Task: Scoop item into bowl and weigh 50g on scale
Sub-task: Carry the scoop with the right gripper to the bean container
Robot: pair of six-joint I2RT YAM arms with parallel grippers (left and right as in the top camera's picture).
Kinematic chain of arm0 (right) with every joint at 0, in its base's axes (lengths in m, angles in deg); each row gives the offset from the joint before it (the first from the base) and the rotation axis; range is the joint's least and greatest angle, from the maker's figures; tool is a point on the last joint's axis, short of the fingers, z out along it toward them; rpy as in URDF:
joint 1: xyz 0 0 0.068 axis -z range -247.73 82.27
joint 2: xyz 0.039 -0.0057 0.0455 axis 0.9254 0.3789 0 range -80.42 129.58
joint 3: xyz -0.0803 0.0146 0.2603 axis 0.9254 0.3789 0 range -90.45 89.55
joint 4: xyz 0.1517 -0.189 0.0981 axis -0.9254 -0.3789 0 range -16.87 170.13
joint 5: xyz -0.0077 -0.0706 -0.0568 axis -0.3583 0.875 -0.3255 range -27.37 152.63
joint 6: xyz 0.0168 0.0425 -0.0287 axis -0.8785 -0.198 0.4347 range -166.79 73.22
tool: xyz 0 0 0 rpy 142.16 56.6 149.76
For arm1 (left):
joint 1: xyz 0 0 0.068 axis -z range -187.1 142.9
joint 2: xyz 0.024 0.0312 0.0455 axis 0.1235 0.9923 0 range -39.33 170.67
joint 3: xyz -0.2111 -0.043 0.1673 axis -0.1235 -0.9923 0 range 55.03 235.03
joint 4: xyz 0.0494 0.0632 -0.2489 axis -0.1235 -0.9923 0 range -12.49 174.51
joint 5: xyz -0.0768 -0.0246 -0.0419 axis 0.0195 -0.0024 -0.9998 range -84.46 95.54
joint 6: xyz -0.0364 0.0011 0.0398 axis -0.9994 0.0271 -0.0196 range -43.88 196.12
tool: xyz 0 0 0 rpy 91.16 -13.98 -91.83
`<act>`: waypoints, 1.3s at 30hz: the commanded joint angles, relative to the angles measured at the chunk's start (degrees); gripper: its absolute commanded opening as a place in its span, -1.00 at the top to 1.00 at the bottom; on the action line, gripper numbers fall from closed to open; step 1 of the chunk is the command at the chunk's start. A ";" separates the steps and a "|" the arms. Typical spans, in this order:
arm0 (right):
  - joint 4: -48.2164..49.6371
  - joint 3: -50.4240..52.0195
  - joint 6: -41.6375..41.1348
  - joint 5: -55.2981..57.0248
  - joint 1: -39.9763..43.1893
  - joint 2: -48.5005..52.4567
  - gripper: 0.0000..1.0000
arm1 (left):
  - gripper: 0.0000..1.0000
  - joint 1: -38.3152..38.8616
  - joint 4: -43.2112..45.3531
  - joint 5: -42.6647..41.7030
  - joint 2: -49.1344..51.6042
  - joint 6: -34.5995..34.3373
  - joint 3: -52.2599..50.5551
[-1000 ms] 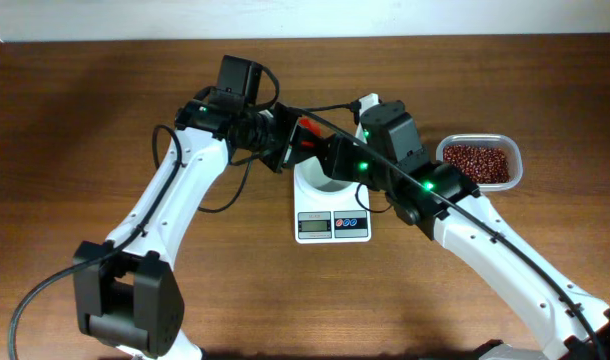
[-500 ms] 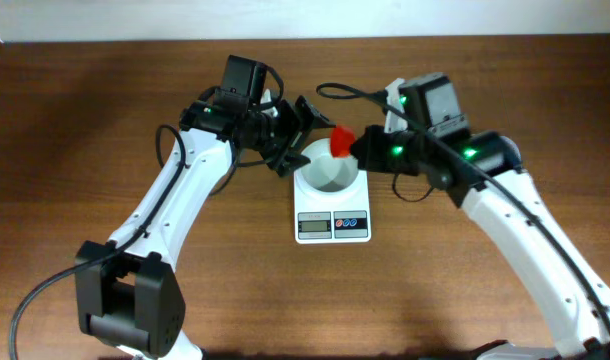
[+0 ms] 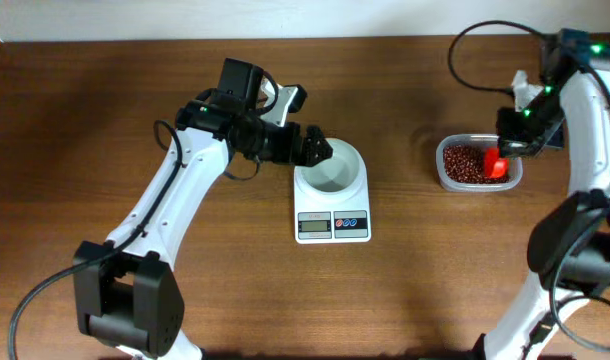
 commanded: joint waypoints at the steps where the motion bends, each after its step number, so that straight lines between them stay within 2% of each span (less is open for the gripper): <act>1: 2.25 -0.39 4.00 0.28 -0.02 4.74 0.92 | -0.98 -0.13 -2.29 2.84 -1.01 4.13 0.63; 4: 4.74 -0.33 4.02 0.28 -0.02 7.32 0.92 | -0.99 -0.13 -4.15 3.89 -1.01 6.45 0.63; 9: 5.01 0.15 3.96 0.28 -0.04 8.76 0.91 | -0.98 -0.13 -4.22 3.91 -1.01 6.45 0.61; 13: 5.38 0.15 3.93 0.28 -0.02 8.90 0.09 | -0.98 -0.13 -4.35 3.89 -1.01 6.45 0.61; 14: 5.38 0.15 3.91 0.28 -0.02 8.90 -0.01 | -0.99 -0.13 -4.33 3.89 -1.01 6.45 0.61; 16: 5.40 0.13 3.91 0.26 -0.02 8.90 -0.39 | -0.99 -0.13 -4.31 3.89 -0.98 6.45 0.61; 17: 5.40 0.13 3.74 0.26 -0.02 8.90 -0.75 | -0.98 -0.13 -4.31 3.89 -1.01 6.45 0.61; 18: 5.40 0.13 3.74 0.28 -0.02 8.90 -0.98 | -0.99 -0.13 -4.31 3.91 -1.01 6.45 0.61; 25: 5.35 -1.09 3.76 0.26 -0.02 8.87 -0.98 | -0.99 -0.13 -4.46 4.09 -1.01 6.67 0.61; 27: 3.54 -3.89 3.74 0.24 -0.02 8.87 -0.98 | -0.99 -0.13 -4.48 6.40 -1.01 6.64 0.61; 29: -3.65 -12.26 3.76 -5.97 -0.04 7.08 -0.98 | -0.98 -0.13 -4.48 6.47 -1.01 6.62 0.61; 31: -7.80 -17.68 3.45 -6.47 -0.04 -0.15 -0.98 | -0.98 -0.13 -4.46 6.73 -1.01 6.64 0.61; 34: -7.26 -16.94 -2.12 -2.12 -0.04 -14.47 -0.98 | -0.98 -0.13 -4.44 7.39 -1.01 6.64 0.61; 36: -4.04 -11.04 -2.82 -2.12 -0.15 -22.34 -0.98 | -0.98 -0.13 -4.42 8.68 -1.01 6.64 0.61; 37: 0.02 -4.35 -3.89 -1.40 -0.55 -26.97 -0.98 | -0.98 -0.13 -4.42 8.85 -1.01 6.64 0.61; 39: 16.22 20.20 -9.68 7.80 -2.54 -38.93 -0.98 | -0.99 -0.13 -4.20 8.85 -0.98 6.64 0.61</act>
